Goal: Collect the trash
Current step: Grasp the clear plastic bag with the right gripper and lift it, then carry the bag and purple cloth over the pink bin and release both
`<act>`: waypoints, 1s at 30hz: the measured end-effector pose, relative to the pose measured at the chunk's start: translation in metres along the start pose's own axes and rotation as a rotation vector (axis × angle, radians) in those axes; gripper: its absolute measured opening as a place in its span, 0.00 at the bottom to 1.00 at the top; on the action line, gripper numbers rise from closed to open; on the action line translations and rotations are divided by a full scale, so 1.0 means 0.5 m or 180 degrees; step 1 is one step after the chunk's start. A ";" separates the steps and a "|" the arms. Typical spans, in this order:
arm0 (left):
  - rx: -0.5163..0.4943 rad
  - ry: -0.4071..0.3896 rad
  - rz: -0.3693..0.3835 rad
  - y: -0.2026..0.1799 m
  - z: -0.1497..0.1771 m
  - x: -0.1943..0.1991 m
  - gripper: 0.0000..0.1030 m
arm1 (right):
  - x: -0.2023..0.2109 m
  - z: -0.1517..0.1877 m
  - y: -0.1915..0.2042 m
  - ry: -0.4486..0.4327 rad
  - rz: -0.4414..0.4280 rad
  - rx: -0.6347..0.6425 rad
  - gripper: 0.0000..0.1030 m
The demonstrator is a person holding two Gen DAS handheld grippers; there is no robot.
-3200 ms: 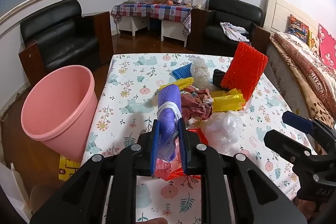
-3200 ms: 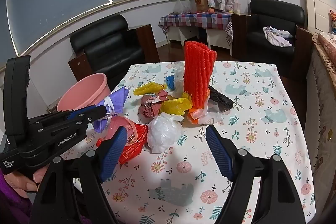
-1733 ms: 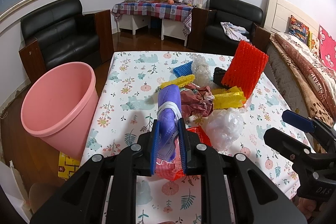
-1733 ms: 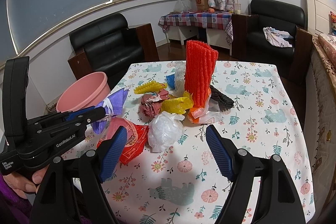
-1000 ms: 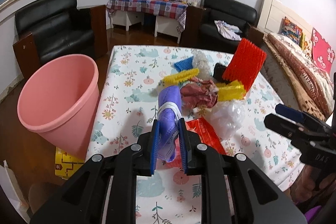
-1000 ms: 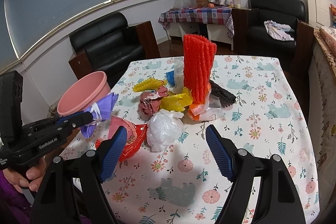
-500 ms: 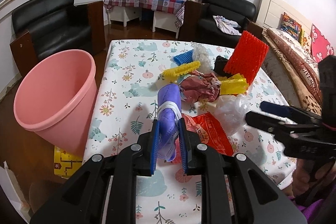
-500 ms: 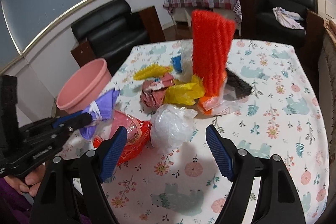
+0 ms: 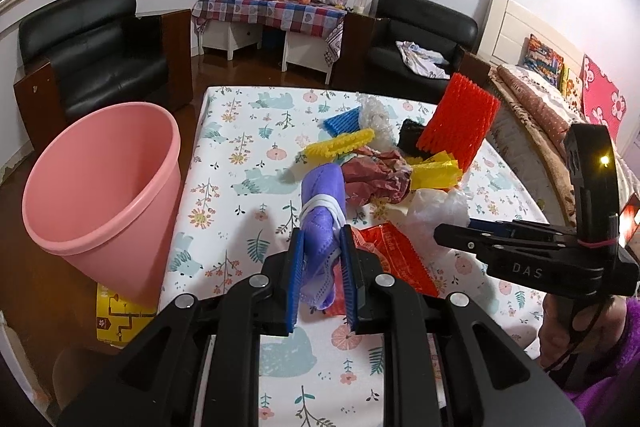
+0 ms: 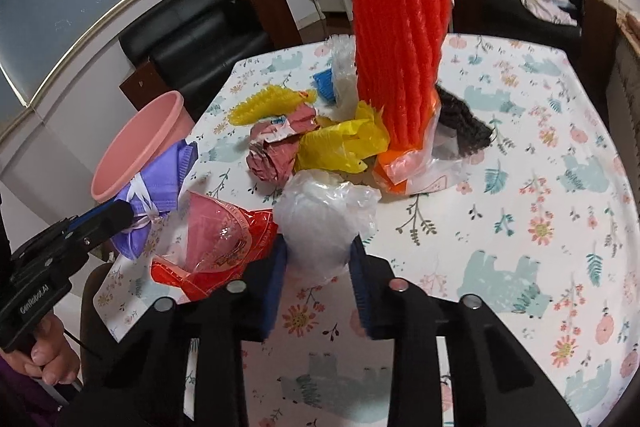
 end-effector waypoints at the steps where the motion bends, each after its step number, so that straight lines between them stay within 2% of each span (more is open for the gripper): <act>1: 0.0007 -0.0012 0.0006 0.003 0.000 0.002 0.17 | 0.011 0.000 0.002 -0.0038 0.0025 0.0046 0.27; 8: 0.0081 -0.0176 0.0027 0.021 -0.015 0.027 0.17 | 0.080 -0.018 0.026 -0.0286 0.0057 0.0217 0.26; 14: 0.0242 -0.0328 -0.0180 0.074 -0.041 0.050 0.17 | 0.099 -0.089 0.096 -0.0494 -0.0172 0.0444 0.26; 22: 0.0506 -0.0525 -0.0641 0.197 -0.064 0.091 0.17 | 0.008 -0.146 0.237 -0.0271 -0.0706 0.0622 0.26; 26: 0.0658 -0.0565 -0.0832 0.267 -0.072 0.102 0.17 | -0.050 -0.156 0.318 -0.0160 -0.0843 0.0829 0.26; 30: 0.0734 -0.0494 -0.0989 0.317 -0.072 0.090 0.17 | -0.105 -0.161 0.381 -0.0079 -0.0959 0.0941 0.26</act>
Point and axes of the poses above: each gripper's, at about its wrist camera, not at the fingertips, and x roughly against the way its jaws point, y to its left, z to its underside, the point moved 7 cm from there along -x, roughly the way its jaws point, and after that the axes turned 13 degrees about -z, right-handed, at the moved point
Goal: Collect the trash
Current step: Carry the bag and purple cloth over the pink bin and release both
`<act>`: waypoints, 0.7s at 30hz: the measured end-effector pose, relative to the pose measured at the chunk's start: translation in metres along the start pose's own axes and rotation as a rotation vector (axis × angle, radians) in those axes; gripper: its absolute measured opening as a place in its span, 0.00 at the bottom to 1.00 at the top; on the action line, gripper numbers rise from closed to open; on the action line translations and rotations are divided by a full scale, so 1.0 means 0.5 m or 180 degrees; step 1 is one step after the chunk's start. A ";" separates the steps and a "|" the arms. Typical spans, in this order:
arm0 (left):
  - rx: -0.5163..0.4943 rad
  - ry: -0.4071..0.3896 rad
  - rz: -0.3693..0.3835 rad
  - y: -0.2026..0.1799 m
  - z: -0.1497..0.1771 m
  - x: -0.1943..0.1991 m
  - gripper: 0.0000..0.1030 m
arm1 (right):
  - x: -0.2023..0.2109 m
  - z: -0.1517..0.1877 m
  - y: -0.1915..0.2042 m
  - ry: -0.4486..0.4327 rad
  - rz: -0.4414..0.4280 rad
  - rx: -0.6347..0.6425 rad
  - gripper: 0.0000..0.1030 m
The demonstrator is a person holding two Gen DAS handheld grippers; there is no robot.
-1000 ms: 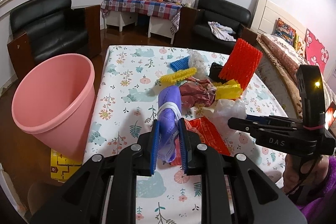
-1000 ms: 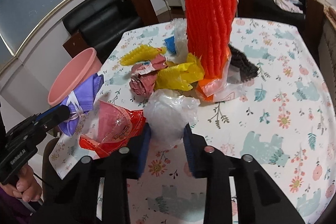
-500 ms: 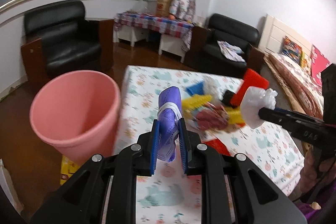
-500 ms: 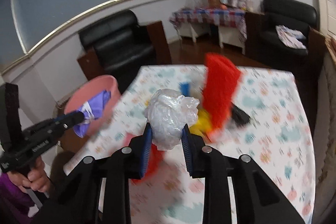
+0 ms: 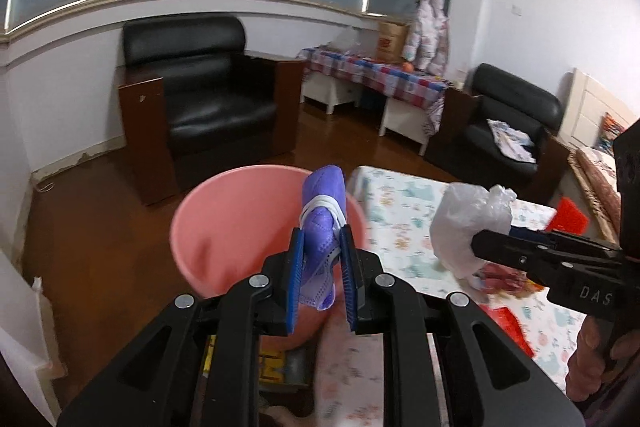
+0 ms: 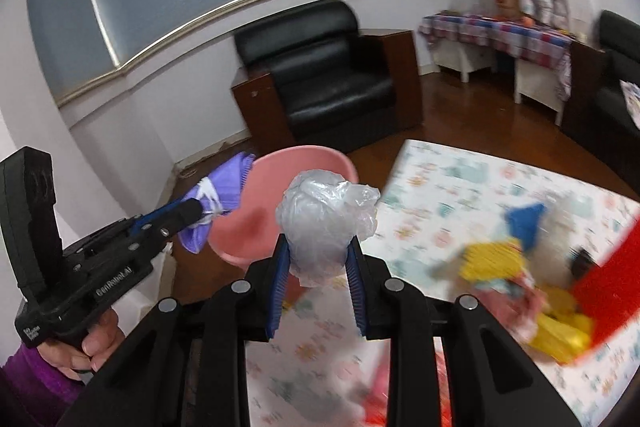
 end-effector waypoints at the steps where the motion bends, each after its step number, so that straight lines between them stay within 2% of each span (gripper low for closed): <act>1: 0.0016 0.0022 -0.0037 0.009 -0.001 -0.008 0.17 | -0.019 -0.006 0.007 0.0017 -0.0029 0.0012 0.26; 13: 0.0063 0.0195 -0.0279 0.065 0.001 -0.082 0.18 | -0.200 -0.021 0.023 0.0348 -0.0070 0.0057 0.27; 21: 0.0030 0.0324 -0.0332 0.078 0.007 -0.135 0.20 | -0.253 -0.012 0.003 0.0498 -0.0005 0.0014 0.27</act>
Point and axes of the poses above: each gripper's, at about its wrist camera, not at the fingertips, and x roughly against the way its jaws point, y to its left, z to its underside, the point moved 7 cm from there along -x, roughly the way its jaws point, and after that the axes turned 13 degrees about -z, right-handed, at the moved point
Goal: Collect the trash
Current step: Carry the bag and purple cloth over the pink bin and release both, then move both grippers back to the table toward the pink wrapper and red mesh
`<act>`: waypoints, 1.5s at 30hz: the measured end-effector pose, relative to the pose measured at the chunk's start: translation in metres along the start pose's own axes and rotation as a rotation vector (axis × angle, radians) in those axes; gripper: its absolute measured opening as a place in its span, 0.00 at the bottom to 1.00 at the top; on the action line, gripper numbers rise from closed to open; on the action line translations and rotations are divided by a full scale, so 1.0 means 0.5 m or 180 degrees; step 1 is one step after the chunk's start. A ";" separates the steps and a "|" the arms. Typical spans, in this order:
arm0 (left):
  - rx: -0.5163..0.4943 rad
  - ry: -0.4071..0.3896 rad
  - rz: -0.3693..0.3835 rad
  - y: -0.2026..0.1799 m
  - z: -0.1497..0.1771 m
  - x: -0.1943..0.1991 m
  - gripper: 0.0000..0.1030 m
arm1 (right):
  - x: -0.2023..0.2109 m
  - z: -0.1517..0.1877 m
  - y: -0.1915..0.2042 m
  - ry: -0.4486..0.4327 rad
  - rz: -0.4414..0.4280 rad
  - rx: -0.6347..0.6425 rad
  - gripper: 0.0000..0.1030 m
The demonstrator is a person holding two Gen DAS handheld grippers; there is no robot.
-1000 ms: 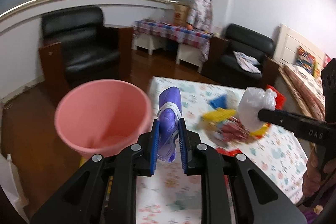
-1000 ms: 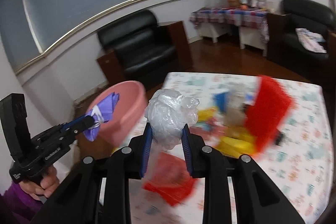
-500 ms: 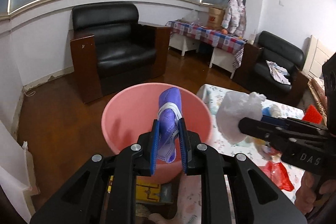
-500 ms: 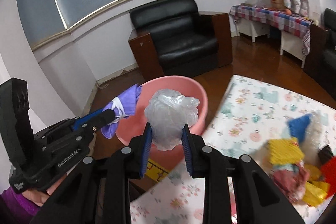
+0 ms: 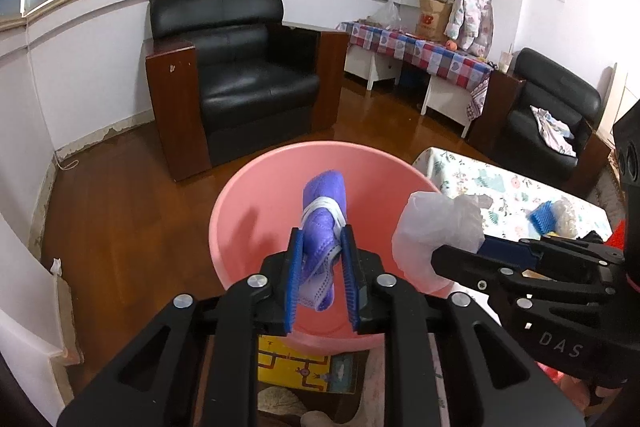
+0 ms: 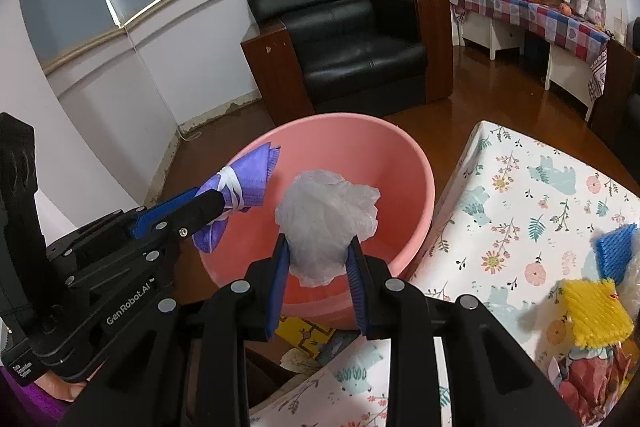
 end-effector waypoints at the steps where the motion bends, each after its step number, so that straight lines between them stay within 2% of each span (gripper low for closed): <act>1: 0.0008 0.0020 0.0007 0.000 0.000 -0.007 0.23 | -0.006 0.000 -0.007 0.0016 0.0011 -0.0017 0.27; 5: 0.0110 0.0085 0.0097 0.004 -0.002 -0.026 0.36 | -0.025 -0.003 -0.023 0.0057 0.0051 -0.0028 0.28; 9: 0.0174 0.0140 0.0177 0.009 -0.001 -0.040 0.42 | -0.035 -0.003 -0.033 0.0066 0.0031 -0.0074 0.31; 11: 0.0181 0.0168 0.0187 0.010 0.001 -0.045 0.48 | -0.036 -0.002 -0.039 0.0066 0.0046 -0.0097 0.40; 14: 0.0196 0.0190 0.0199 0.013 0.001 -0.050 0.52 | -0.037 -0.005 -0.046 0.0054 0.0058 -0.0104 0.48; 23: 0.0226 0.0159 0.0290 0.001 0.005 -0.024 0.53 | -0.004 0.004 -0.047 -0.0030 0.0047 -0.0143 0.50; 33: 0.0157 0.0096 0.0405 -0.046 0.014 0.032 0.53 | 0.081 0.042 -0.037 -0.0145 0.0117 -0.0133 0.50; 40: 0.0004 0.0010 0.0596 -0.104 0.027 0.086 0.53 | 0.191 0.098 -0.038 -0.0260 0.0338 0.0031 0.50; 45: -0.0168 -0.0035 0.0758 -0.162 0.044 0.123 0.53 | 0.298 0.162 -0.069 -0.0354 0.0629 0.0059 0.50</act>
Point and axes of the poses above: each gripper's, at about its wrist camera, not at the fingertips, and x roughly against the way its jaws point, y to its left, z to its underside, the point moved 7 cm from there along -x, roughly the way its jaws point, and after that the axes turned 13 degrees about -z, right-handed, at the moved point
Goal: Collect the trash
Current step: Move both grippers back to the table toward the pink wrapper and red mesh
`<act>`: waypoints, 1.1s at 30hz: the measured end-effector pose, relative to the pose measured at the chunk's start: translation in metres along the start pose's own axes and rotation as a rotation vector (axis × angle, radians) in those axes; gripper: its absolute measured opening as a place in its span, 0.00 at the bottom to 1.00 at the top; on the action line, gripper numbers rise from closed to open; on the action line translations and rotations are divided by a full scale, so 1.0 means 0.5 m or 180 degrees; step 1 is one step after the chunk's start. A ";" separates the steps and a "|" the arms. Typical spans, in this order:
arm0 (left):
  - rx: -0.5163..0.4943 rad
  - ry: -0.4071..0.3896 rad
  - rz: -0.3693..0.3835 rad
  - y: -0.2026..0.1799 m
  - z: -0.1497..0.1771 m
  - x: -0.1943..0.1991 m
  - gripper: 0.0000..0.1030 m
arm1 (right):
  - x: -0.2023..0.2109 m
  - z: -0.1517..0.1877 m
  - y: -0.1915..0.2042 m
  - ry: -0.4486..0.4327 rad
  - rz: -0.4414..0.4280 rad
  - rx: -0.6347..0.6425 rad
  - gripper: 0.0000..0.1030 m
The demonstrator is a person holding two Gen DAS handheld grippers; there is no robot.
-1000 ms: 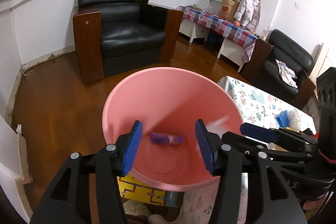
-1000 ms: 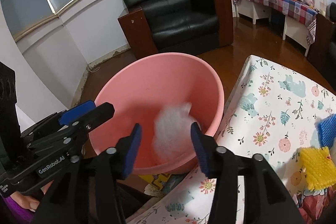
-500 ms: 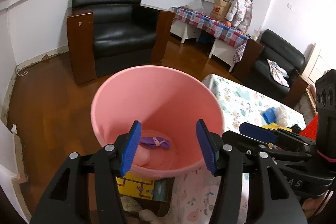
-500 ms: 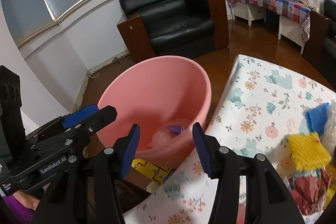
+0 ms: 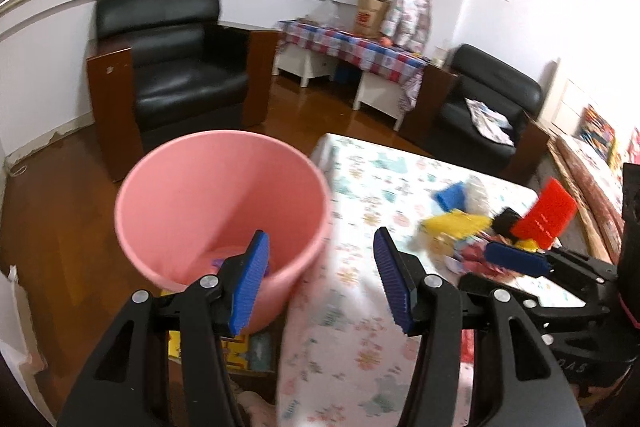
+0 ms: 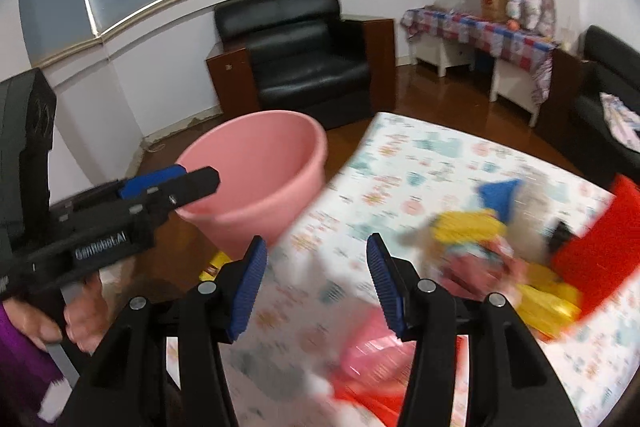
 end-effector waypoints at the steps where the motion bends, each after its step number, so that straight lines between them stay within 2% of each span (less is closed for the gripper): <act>1: -0.0035 -0.0002 0.0029 -0.013 0.003 0.003 0.53 | 0.015 0.010 -0.010 -0.0010 0.0045 -0.0009 0.50; 5: -0.0229 0.0015 0.0179 -0.071 0.020 0.016 0.53 | 0.084 0.064 -0.060 -0.0017 0.0253 -0.0100 0.50; 9: -0.0340 0.0113 0.0370 -0.113 0.045 0.020 0.53 | 0.130 0.114 -0.104 -0.0013 0.0345 -0.0285 0.50; 16: -0.0595 0.0509 0.0701 -0.188 0.118 0.009 0.53 | 0.174 0.149 -0.157 -0.0072 0.0427 -0.0533 0.50; 19: -0.0695 0.0602 0.0853 -0.213 0.144 0.018 0.53 | 0.189 0.157 -0.177 -0.0119 0.0433 -0.0621 0.50; 21: -0.0803 0.0587 0.0890 -0.227 0.155 0.025 0.53 | 0.192 0.162 -0.185 -0.0129 0.0420 -0.0661 0.50; 25: -0.0907 0.0628 0.0799 -0.244 0.166 0.009 0.52 | 0.194 0.167 -0.195 -0.0152 0.0413 -0.0715 0.50; 29: -0.0909 0.0665 0.0735 -0.246 0.166 -0.005 0.32 | 0.211 0.166 -0.204 -0.0254 0.0498 -0.0739 0.50; 33: -0.0911 0.0695 0.0754 -0.251 0.166 -0.011 0.19 | 0.224 0.158 -0.216 -0.0372 0.0541 -0.0751 0.50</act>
Point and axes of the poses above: each gripper's, at about its wrist camera, not at the fingertips, and x roughly against the way its jaws point, y to its left, z to its underside, the point moved 7 cm from there along -x, roughly the way its jaws point, and after that the axes turned 13 degrees about -z, right-handed, at the moved point
